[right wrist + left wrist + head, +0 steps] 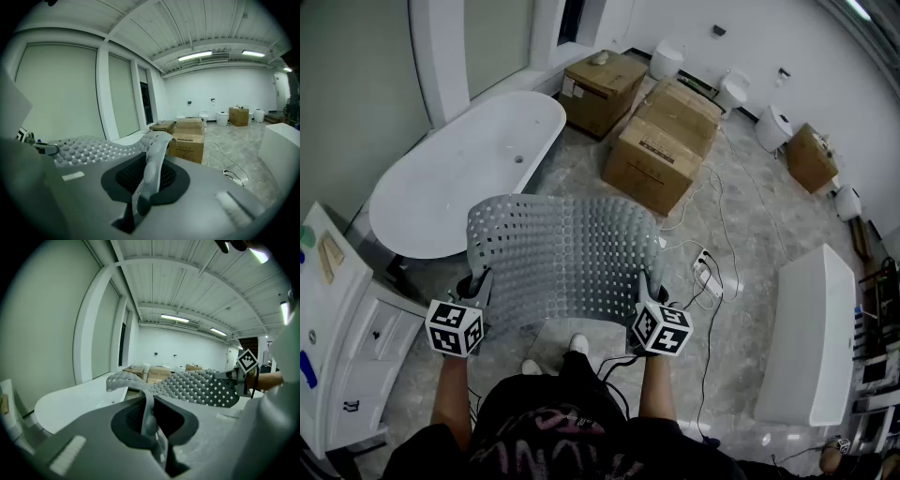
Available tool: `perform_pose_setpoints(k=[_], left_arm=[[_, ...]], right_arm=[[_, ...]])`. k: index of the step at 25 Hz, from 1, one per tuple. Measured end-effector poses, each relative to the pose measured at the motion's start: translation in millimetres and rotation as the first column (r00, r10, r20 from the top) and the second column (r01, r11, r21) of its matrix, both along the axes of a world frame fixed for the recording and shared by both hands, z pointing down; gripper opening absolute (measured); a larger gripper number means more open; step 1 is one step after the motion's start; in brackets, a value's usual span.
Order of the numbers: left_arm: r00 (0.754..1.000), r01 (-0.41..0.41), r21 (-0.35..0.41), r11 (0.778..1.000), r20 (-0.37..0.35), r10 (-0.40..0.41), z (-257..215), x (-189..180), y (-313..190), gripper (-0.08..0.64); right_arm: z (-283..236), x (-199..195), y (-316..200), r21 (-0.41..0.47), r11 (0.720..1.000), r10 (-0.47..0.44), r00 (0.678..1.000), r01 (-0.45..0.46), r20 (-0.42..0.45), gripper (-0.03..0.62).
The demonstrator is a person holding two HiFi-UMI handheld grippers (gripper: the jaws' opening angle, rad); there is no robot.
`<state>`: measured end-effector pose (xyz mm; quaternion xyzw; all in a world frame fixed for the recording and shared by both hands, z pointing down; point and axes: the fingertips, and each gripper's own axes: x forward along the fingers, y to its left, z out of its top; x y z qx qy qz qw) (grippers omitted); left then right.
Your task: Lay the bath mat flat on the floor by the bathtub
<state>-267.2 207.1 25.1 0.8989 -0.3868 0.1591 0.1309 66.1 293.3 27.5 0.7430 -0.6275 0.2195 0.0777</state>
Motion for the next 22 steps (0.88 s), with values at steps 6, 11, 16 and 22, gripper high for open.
perform_pose_setpoints(k=[6, 11, 16, 22], left_arm=[[1.000, -0.005, 0.002, 1.000, 0.000, 0.005, 0.2, -3.5, 1.3, 0.012], [1.000, -0.012, 0.008, 1.000, 0.002, 0.012, 1.2, -4.6, 4.3, 0.014], [1.000, -0.021, 0.006, 1.000, 0.000, 0.021, 3.6, -5.6, 6.4, 0.012], [0.999, -0.045, 0.003, 0.999, -0.001, 0.045, 7.1, -2.0, 10.2, 0.014]], right_arm=[[0.5, -5.3, -0.6, 0.000, 1.000, 0.001, 1.000, -0.001, -0.001, 0.044], [1.9, -9.1, 2.0, 0.002, 1.000, -0.003, 1.000, 0.003, -0.004, 0.044], [4.2, -10.8, 7.0, -0.004, 1.000, 0.005, 1.000, -0.005, -0.009, 0.044], [6.6, -12.5, 13.7, 0.014, 1.000, 0.024, 0.999, -0.024, 0.023, 0.046]])
